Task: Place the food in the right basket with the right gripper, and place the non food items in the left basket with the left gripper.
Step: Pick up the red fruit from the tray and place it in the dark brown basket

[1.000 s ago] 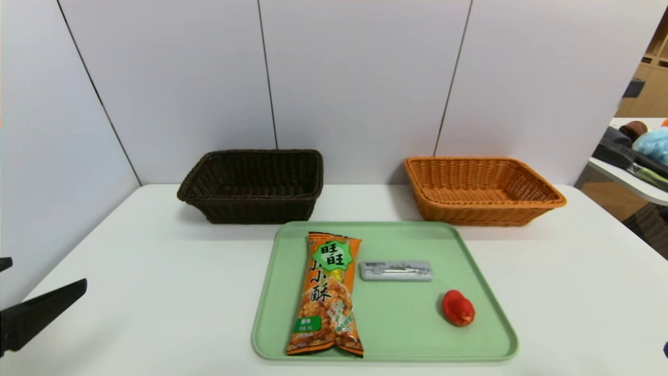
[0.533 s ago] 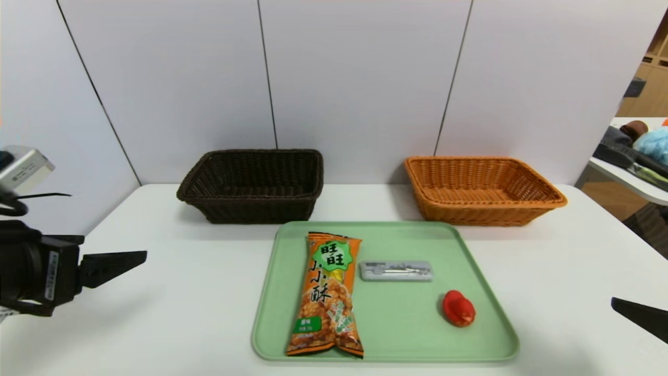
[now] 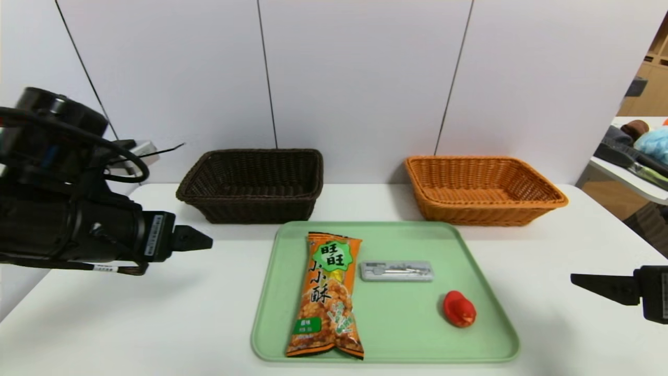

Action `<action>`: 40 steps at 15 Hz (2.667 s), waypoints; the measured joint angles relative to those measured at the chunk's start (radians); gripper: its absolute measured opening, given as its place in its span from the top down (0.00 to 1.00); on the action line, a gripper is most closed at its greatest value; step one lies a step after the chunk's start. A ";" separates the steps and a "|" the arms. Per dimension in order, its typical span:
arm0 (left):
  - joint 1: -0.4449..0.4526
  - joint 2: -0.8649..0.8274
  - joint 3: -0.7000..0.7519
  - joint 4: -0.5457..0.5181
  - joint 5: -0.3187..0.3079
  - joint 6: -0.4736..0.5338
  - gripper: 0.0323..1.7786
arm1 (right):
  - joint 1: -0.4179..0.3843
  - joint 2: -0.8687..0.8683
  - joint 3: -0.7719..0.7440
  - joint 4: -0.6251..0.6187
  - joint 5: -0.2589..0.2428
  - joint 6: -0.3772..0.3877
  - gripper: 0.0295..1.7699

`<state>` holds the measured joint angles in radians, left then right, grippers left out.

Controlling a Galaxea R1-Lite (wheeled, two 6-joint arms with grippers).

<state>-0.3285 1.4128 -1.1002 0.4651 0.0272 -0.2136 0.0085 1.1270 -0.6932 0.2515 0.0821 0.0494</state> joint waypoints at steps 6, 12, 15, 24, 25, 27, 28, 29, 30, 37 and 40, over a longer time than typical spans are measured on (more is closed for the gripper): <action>-0.291 0.157 -0.195 0.190 0.105 -0.272 0.05 | 0.045 0.047 -0.011 0.002 0.001 0.001 0.03; -0.322 0.204 -0.220 0.196 0.106 -0.288 0.05 | 0.060 0.060 -0.015 0.002 0.001 0.003 0.03; -0.324 0.211 -0.225 0.194 0.105 -0.289 0.05 | 0.060 0.064 -0.017 0.002 0.000 0.012 0.03; -0.328 0.208 -0.225 0.197 0.105 -0.289 0.05 | 0.059 0.064 -0.013 0.003 0.000 0.017 0.03; -0.328 0.207 -0.225 0.197 0.105 -0.289 0.05 | 0.060 0.064 -0.014 0.010 0.000 0.016 0.03; -0.328 0.203 -0.225 0.197 0.105 -0.289 0.05 | 0.064 0.064 -0.018 0.020 0.001 0.017 0.03; -0.328 0.201 -0.224 0.198 0.104 -0.288 0.05 | 0.071 0.065 -0.021 0.021 0.001 0.016 0.03; -0.328 0.199 -0.224 0.198 0.104 -0.287 0.05 | 0.078 0.066 -0.026 0.021 0.001 0.016 0.03; -0.328 0.198 -0.224 0.198 0.102 -0.286 0.05 | 0.085 0.067 -0.028 0.021 0.001 0.016 0.03; -0.330 0.193 -0.223 0.198 0.102 -0.283 0.05 | 0.275 0.131 -0.080 0.018 -0.001 0.101 0.03; -0.330 0.191 -0.222 0.198 0.102 -0.285 0.05 | 0.369 0.198 -0.121 0.016 -0.007 0.126 0.03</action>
<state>-0.6581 1.6034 -1.3219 0.6634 0.1289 -0.4983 0.3770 1.3253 -0.8145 0.2674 0.0749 0.1751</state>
